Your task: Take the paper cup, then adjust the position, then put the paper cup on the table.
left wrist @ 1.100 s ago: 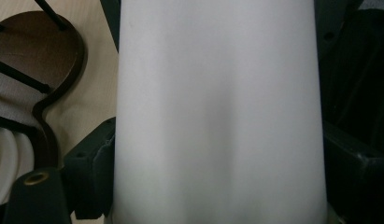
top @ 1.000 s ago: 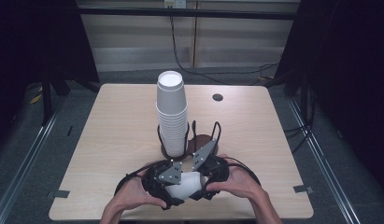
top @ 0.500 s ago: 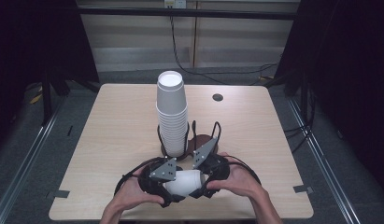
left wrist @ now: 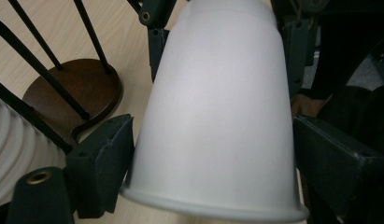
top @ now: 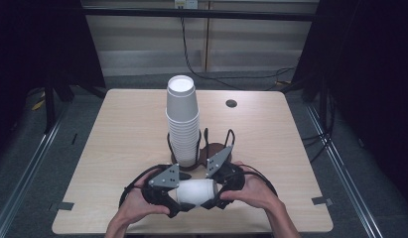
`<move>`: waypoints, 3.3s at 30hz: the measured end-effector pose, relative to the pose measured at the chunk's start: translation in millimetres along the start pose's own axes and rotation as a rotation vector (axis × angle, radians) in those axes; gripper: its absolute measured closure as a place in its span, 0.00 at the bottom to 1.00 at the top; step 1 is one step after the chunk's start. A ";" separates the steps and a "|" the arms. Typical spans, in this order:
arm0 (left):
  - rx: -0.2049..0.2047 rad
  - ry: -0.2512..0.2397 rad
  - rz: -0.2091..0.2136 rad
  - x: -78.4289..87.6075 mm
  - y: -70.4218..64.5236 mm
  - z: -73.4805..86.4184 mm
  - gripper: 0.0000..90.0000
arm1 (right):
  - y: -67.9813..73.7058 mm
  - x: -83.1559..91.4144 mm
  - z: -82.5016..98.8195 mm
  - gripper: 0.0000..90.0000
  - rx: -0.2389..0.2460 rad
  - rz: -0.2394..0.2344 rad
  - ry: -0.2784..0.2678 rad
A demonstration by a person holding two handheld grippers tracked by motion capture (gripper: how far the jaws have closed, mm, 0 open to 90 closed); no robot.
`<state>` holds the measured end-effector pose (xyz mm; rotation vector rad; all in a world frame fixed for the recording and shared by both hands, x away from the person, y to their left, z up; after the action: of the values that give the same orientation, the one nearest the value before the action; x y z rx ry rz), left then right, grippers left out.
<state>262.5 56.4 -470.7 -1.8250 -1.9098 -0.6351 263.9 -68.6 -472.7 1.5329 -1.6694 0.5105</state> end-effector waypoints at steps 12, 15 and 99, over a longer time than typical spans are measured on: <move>0.094 -0.134 -0.111 18.0 14.0 -3.5 0.17 | -6.3 8.9 16.2 0.25 -0.070 0.048 -0.052; 0.096 -0.160 -0.111 21.3 13.6 -4.0 0.17 | -9.9 11.3 21.1 0.25 -0.098 0.067 -0.070; 0.187 -0.334 -0.042 6.7 11.1 -4.7 0.03 | -0.4 12.9 7.1 0.25 -0.070 -0.038 -0.486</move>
<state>273.2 59.4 -462.5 -1.8639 -2.1396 -0.1605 262.9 -82.2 -467.2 1.7251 -1.9868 0.0537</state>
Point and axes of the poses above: each handheld gripper's, and its own axes: x roughly backward along the jaws, z roughly out of its underside, y roughly to its left, the point moved 7 cm from there along -x, roughly forward along the jaws, and after that the axes turned 2 degrees about -x, right-handed, at the moved point
